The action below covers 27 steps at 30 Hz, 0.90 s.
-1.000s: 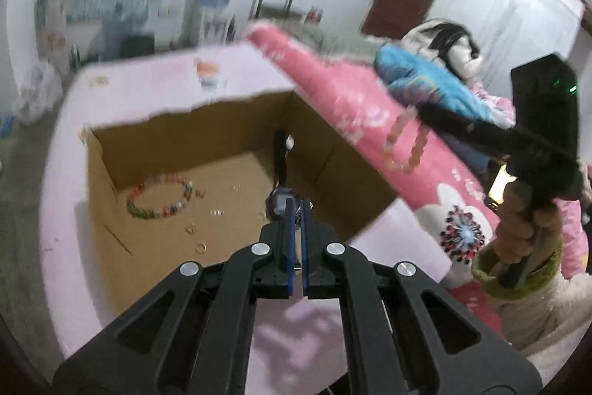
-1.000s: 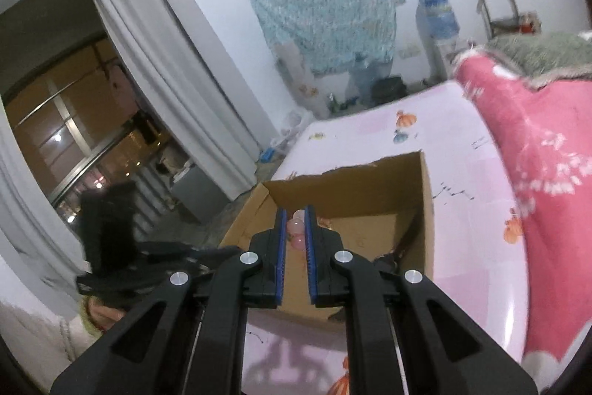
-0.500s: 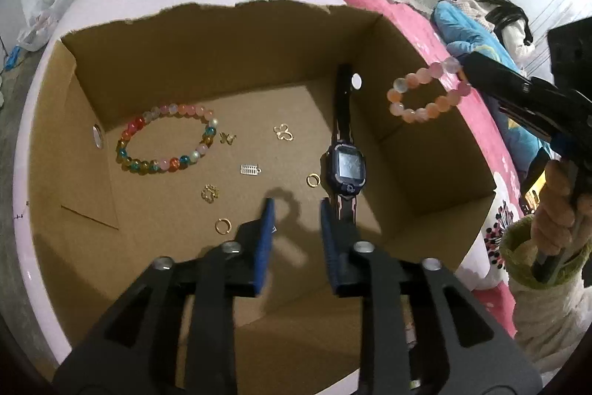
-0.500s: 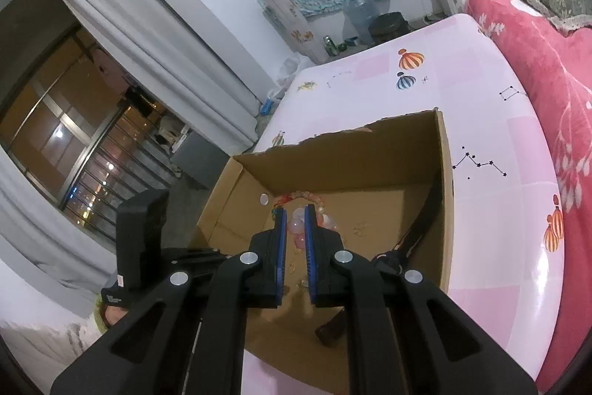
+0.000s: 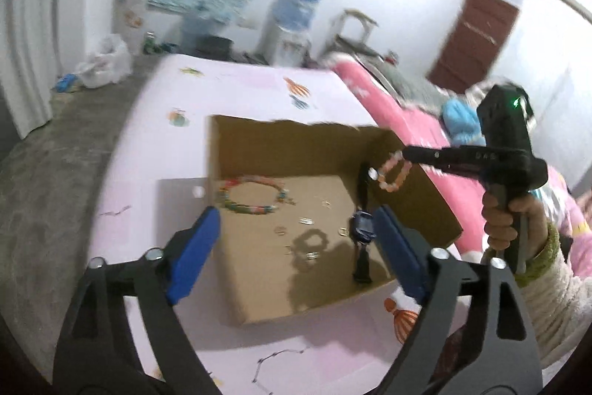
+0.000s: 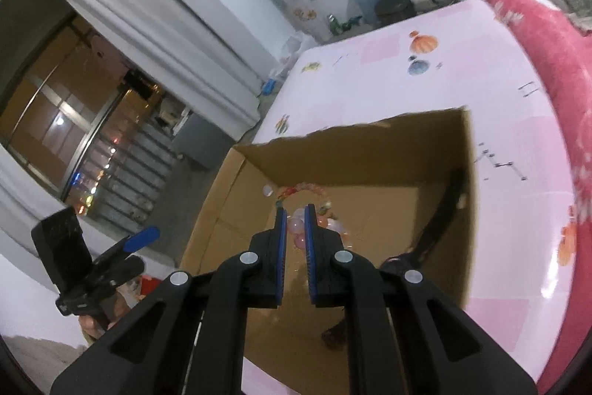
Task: Organize jewelry
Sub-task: 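Open both grippers to drop the items into the box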
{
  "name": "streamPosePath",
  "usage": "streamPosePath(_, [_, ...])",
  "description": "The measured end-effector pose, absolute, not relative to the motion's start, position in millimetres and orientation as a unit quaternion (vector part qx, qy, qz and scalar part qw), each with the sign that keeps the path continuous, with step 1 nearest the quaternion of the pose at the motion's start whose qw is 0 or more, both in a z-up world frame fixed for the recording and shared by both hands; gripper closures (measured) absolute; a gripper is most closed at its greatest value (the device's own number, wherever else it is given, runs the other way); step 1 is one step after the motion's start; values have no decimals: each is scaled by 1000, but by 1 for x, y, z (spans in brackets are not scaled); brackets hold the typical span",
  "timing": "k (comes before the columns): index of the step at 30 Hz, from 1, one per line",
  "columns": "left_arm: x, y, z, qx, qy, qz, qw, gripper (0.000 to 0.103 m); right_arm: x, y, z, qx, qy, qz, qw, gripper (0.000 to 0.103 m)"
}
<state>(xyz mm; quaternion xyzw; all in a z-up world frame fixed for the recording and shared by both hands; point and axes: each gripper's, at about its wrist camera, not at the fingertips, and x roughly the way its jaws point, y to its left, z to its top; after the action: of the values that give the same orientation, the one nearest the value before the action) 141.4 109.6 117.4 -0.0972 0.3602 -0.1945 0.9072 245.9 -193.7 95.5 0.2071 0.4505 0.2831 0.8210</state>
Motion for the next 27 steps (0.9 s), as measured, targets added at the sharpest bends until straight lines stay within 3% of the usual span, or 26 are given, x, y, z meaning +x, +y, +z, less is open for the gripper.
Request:
streamPosePath(14, [105,168,99,-108,358,-95,922,14,274,-61,53,166,578,356,715,92])
streamPosePath(22, [103,162,90,-104,363,-116,919,14,252,-114,66,187,553,299,755,91])
streamPosePath(23, [104,160,89,-107,364,-122,917,14,249,-124,73,193,544,291,763,89])
streamPosePath(25, [107,156,86,-117,366,-138,913,14,232,-150,91,203,511,266,792,68])
streamPosePath(27, [109,152,81,-129,369,-156,907,14,213,-180,109,202,469,226,830,55])
